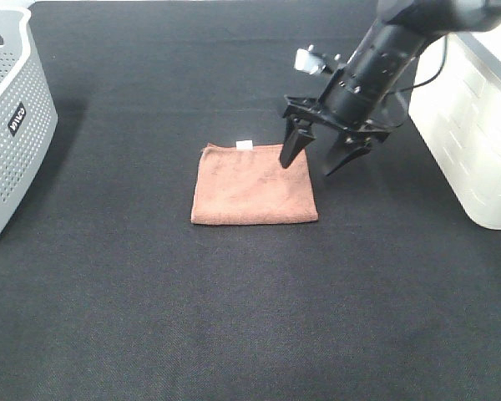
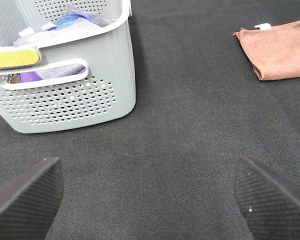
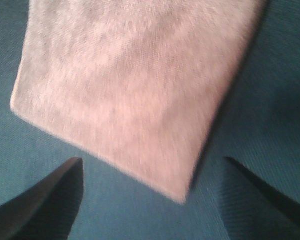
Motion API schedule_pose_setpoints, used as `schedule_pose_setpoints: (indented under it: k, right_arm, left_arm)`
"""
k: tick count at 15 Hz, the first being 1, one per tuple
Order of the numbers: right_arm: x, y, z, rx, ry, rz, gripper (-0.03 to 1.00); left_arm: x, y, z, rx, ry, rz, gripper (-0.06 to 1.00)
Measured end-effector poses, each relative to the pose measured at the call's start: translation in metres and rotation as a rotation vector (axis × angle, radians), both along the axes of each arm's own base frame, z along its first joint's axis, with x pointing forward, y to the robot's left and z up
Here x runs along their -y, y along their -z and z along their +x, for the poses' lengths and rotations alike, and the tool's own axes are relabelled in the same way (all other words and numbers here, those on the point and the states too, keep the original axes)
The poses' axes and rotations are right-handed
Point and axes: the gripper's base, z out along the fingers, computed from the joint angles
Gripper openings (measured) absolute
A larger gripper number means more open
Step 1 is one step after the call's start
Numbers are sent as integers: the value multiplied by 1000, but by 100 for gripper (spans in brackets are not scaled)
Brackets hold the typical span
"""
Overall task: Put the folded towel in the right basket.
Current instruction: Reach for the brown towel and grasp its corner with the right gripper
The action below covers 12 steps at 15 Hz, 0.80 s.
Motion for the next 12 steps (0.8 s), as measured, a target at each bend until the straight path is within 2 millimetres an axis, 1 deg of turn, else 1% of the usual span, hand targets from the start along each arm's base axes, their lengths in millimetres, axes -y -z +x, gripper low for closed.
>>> schedule_pose_setpoints:
  k: [1, 3, 4, 5, 9, 12]
  right_arm:
    - [3, 8, 8, -24, 15, 25, 70]
    - [20, 21, 24, -32, 49, 57, 70]
    - [23, 25, 26, -35, 51, 56, 69]
    - [23, 25, 26, -35, 51, 56, 69]
    - [23, 46, 30, -37, 52, 59, 69]
    - [19, 52, 31, -41, 50, 108, 66]
  left_arm:
    - [0, 0, 0, 0, 0, 0, 88]
    - [0, 0, 0, 0, 0, 0, 88]
    - [0, 0, 0, 0, 0, 0, 88]
    - [0, 0, 0, 0, 0, 0, 88]
    - [0, 0, 0, 0, 0, 0, 88]
    - [0, 0, 0, 0, 0, 0, 88]
